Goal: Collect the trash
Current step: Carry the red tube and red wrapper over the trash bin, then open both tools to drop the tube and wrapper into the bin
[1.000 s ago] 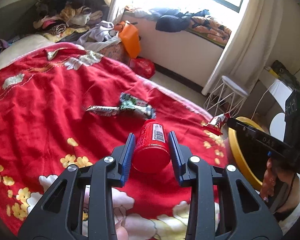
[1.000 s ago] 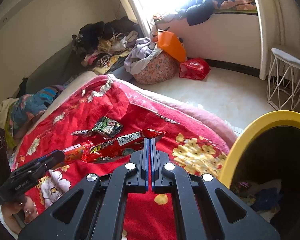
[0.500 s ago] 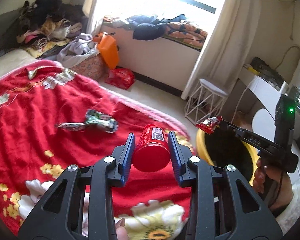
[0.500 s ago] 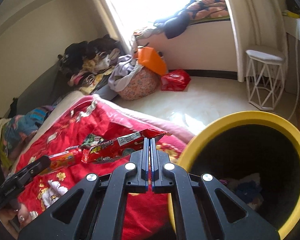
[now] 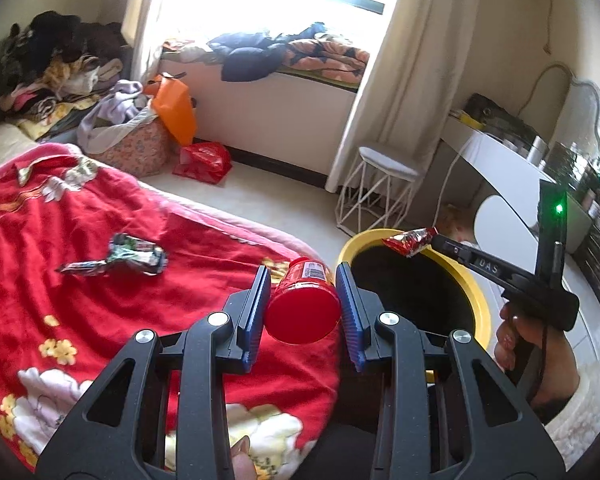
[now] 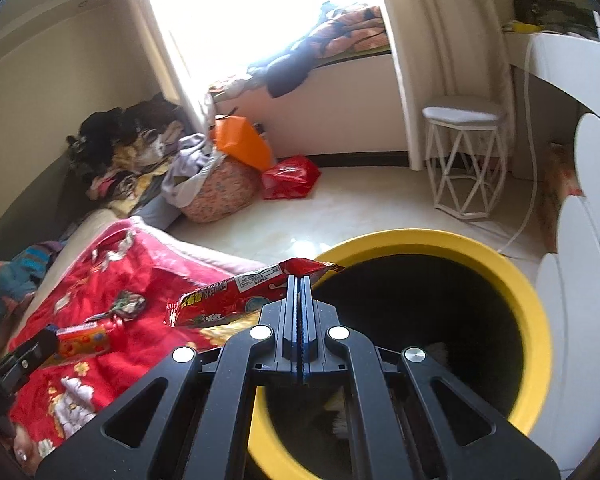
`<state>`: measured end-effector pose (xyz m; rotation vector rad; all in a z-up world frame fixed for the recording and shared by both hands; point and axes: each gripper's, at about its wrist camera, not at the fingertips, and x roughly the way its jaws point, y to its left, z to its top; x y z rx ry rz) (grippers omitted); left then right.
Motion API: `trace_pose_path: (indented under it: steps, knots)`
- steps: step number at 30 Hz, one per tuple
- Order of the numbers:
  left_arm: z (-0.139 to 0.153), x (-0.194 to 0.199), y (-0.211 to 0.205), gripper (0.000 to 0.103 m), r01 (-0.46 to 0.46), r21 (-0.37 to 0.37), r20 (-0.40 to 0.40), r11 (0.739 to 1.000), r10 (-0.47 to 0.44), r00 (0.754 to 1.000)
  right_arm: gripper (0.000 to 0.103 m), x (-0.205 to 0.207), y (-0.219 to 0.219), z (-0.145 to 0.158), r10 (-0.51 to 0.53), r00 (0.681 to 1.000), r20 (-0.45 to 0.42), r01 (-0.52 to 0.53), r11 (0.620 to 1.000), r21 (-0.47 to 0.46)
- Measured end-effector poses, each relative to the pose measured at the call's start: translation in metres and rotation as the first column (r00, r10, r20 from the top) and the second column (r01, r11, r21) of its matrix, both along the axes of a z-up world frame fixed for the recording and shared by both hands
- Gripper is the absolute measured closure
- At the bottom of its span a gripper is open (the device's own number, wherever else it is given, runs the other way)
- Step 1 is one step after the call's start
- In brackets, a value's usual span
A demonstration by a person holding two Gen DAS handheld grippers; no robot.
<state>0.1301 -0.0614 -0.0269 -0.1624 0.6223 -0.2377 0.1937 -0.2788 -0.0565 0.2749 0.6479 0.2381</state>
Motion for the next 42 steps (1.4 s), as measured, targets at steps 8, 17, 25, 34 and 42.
trace_pose_path:
  steps: [8, 17, 25, 34, 42]
  knots:
    - [-0.002, 0.004, -0.027, 0.076, 0.060, 0.011, 0.002, 0.998, -0.060, 0.998, 0.101, 0.000, -0.027, -0.001, -0.069, 0.997, -0.016, 0.070, 0.996, 0.050]
    - [-0.006, 0.007, -0.053, 0.076, 0.109, 0.020, -0.003, 0.994, -0.109, 0.994, 0.101, 0.001, -0.043, -0.002, -0.119, 0.992, -0.045, 0.122, 0.990, 0.067]
    - [-0.012, 0.011, -0.074, 0.076, 0.151, 0.025, -0.012, 0.988, -0.150, 0.989, 0.101, -0.002, -0.063, -0.004, -0.165, 0.984, -0.062, 0.169, 0.983, 0.067]
    - [-0.023, 0.022, -0.099, 0.076, 0.201, 0.031, -0.043, 0.979, -0.200, 0.979, 0.101, -0.002, -0.084, -0.013, -0.186, 0.978, -0.095, 0.194, 0.977, 0.091]
    - [-0.033, 0.037, -0.120, 0.076, 0.246, 0.032, -0.075, 0.969, -0.243, 0.967, 0.097, 0.001, -0.094, -0.021, -0.169, 0.979, -0.113, 0.184, 0.972, 0.146]
